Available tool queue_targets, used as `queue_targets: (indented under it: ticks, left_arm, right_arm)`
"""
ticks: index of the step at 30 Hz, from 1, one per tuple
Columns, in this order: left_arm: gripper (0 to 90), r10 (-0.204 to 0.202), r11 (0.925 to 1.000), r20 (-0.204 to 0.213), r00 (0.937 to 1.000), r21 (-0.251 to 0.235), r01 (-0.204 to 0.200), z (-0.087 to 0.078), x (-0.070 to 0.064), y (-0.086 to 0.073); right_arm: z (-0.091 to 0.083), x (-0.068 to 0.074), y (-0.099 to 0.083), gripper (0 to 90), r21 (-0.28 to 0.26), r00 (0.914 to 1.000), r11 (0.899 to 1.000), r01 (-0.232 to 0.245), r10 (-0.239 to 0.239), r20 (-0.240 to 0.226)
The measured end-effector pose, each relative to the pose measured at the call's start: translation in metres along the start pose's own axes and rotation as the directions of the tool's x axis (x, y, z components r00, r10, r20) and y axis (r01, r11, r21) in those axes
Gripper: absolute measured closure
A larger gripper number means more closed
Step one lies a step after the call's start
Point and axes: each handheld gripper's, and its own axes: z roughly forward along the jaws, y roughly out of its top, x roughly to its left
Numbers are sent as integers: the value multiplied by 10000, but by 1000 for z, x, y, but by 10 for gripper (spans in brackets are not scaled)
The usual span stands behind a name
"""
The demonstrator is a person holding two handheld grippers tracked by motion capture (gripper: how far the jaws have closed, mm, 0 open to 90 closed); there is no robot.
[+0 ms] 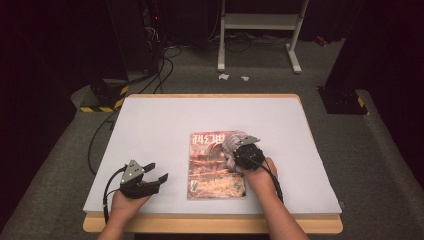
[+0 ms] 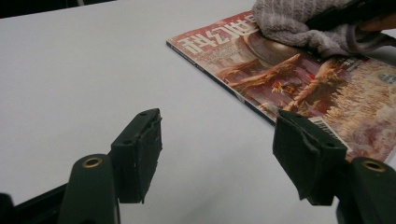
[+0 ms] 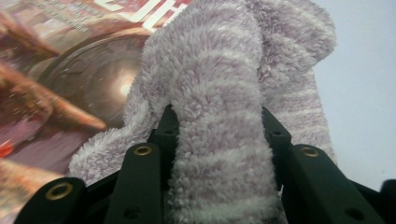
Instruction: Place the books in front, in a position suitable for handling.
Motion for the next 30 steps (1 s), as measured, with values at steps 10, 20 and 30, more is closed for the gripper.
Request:
queue_targets:
  ticks: [10, 20, 30]
  left_arm:
    - [329, -68, 10000, 2, 10000, -29, 68, -1, 2, 0]
    - [329, -208, 9997, 32, 9998, -93, 208, -2, 5, -1]
    - [329, -220, 9997, 0, 9998, -99, 220, -4, 7, -2]
  right_arm:
    - [19, -11, 26, 617, 280, 9990, 9996, 30, -43, 443]
    - [41, -6, 49, 618, 415, 9986, 9990, 164, -185, 505]
    - [57, 43, 72, 618, 223, 9963, 9962, 847, -844, -135]
